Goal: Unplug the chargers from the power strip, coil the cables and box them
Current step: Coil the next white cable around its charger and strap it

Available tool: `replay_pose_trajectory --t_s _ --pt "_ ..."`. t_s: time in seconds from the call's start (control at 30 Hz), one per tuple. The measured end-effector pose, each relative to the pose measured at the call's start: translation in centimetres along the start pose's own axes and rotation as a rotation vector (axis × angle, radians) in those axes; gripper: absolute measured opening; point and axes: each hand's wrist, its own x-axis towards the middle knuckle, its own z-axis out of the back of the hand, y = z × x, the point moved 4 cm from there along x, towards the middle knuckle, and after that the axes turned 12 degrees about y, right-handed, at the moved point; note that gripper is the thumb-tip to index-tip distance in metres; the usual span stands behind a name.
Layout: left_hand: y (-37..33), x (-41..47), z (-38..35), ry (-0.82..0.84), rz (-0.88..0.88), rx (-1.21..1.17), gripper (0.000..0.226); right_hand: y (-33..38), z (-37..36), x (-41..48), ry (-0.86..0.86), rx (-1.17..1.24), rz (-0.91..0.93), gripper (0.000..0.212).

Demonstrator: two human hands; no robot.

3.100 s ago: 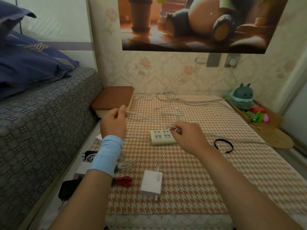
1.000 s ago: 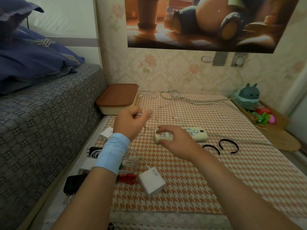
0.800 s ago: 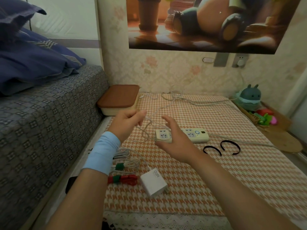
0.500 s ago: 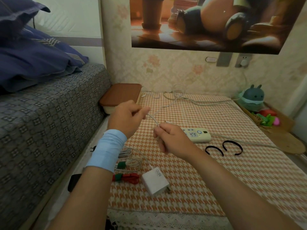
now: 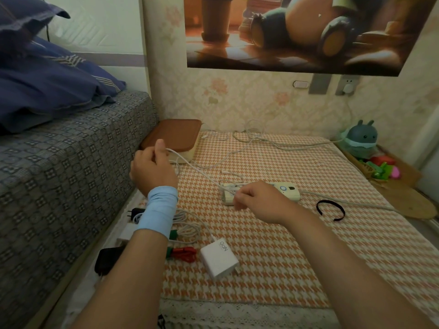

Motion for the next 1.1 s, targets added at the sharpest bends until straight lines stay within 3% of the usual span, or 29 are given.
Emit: replay_pose_trajectory --t_s 0.1,0.2,0.23,0.3,0.4,0.5,0.6,0.7,0.8,0.9,1.0,1.1 --pt "0.7 0.7 -0.2 0.03 0.076 0.119 0.053 1.0 -0.1 -0.4 -0.033 0.192 0.127 0.029" --pt "1.2 0.3 -1.1 0.232 0.166 0.357 0.029 1.9 0.2 -0.9 -0.092 0.356 0.242 0.026" --pt "1.1 -0.1 -1.5 0.296 0.158 0.405 0.022 2.0 0.2 -0.9 -0.088 0.367 0.243 0.026" --pt "0.5 -0.9 -2.6 0.396 0.023 0.465 0.027 2.0 -0.1 -0.8 -0.06 0.302 0.19 0.034" --pt "-1.9 -2.9 -4.3 0.564 -0.302 0.228 0.038 1.3 -0.6 -0.5 -0.064 0.254 0.103 0.039" --pt "-4.0 -5.9 -5.9 0.948 -0.339 -0.01 0.032 1.2 -0.2 -0.6 -0.12 0.362 0.093 0.031" --pt "-4.6 -7.2 -6.6 1.079 -0.367 0.015 0.024 1.2 0.6 -0.9 -0.188 0.429 0.09 0.043" --pt "-4.9 -6.6 -6.4 1.03 -0.436 0.146 0.038 1.1 0.9 -1.3 -0.171 0.393 0.057 0.05" --pt "-5.4 -5.8 -5.9 0.919 -0.494 0.231 0.038 0.6 1.0 -0.9 -0.089 0.257 0.006 0.05" --pt "-5.5 -4.2 -4.7 0.715 -0.51 0.204 0.039 -0.7 1.0 -0.7 -0.009 0.051 -0.102 0.041" --pt "-4.6 -0.9 -1.7 0.39 -0.451 0.101 0.036 -2.1 0.7 -1.2 0.11 0.224 -0.132 0.036" --pt "-3.0 1.2 0.4 0.187 -0.406 0.17 0.039 -2.1 1.3 -1.7 0.096 0.332 -0.109 0.035"
